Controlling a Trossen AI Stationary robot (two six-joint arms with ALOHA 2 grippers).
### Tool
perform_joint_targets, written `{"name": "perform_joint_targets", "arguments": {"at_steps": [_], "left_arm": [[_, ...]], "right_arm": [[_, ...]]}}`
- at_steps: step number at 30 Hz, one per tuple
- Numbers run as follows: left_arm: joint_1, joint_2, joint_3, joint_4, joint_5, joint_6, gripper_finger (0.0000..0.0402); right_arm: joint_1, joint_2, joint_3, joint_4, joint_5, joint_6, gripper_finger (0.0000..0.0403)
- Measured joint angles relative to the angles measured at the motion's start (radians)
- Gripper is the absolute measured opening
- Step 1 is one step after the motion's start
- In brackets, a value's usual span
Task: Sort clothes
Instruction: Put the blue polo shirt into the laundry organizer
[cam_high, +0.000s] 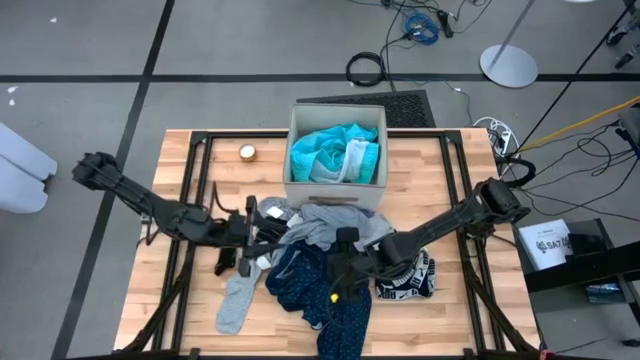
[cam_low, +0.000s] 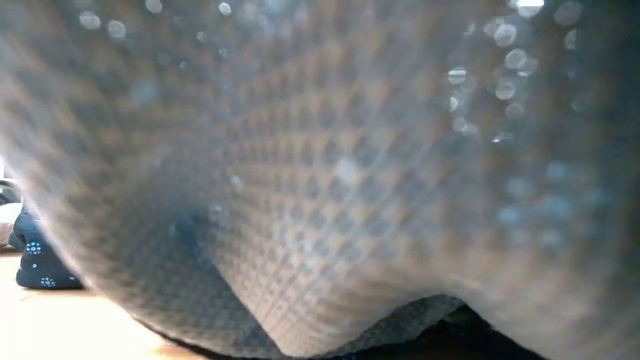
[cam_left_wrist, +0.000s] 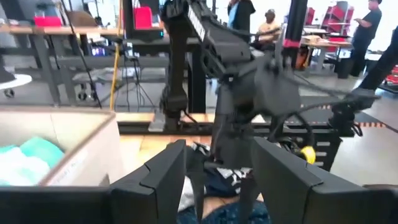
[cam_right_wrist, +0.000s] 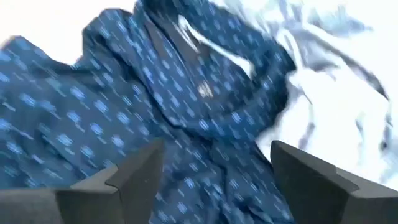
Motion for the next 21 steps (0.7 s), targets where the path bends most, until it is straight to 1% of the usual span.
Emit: {"name": "perform_joint_targets", "arguments": {"at_steps": [5, 7, 10, 14, 16, 19, 21], "left_arm": [[-0.001, 0.068, 0.0, -0.005, -0.001, -0.005, 0.0189], [-0.001, 0.09, 0.0, -0.013, -0.003, -0.032, 0.0189], [-0.001, 0.105, 0.0, -0.068, -0.003, -0.112, 0.0189], [-0.016, 0.105, 0.0, -0.194, -0.004, -0.279, 0.0189], [-0.037, 0.105, 0.0, -0.254, -0.005, -0.337, 0.0189], [-0.067, 0.105, -0.001, -0.298, -0.015, -0.387, 0.0189], [-0.087, 0.107, -0.001, -0.307, -0.045, -0.402, 0.0189]], "right_arm": [[0.0, -0.001, -0.009, 0.057, -0.005, 0.0, 0.028], [-0.001, -0.001, -0.009, 0.066, -0.004, 0.0, 0.028], [-0.001, -0.001, -0.009, 0.072, -0.004, 0.0, 0.028], [0.0, 0.005, -0.009, 0.072, -0.004, 0.001, 0.028], [0.0, 0.005, -0.009, 0.072, -0.003, 0.002, 0.028], [0.0, 0.005, -0.009, 0.076, -0.002, -0.002, 0.028], [-0.001, 0.005, -0.009, 0.081, -0.002, -0.007, 0.0275]]}}
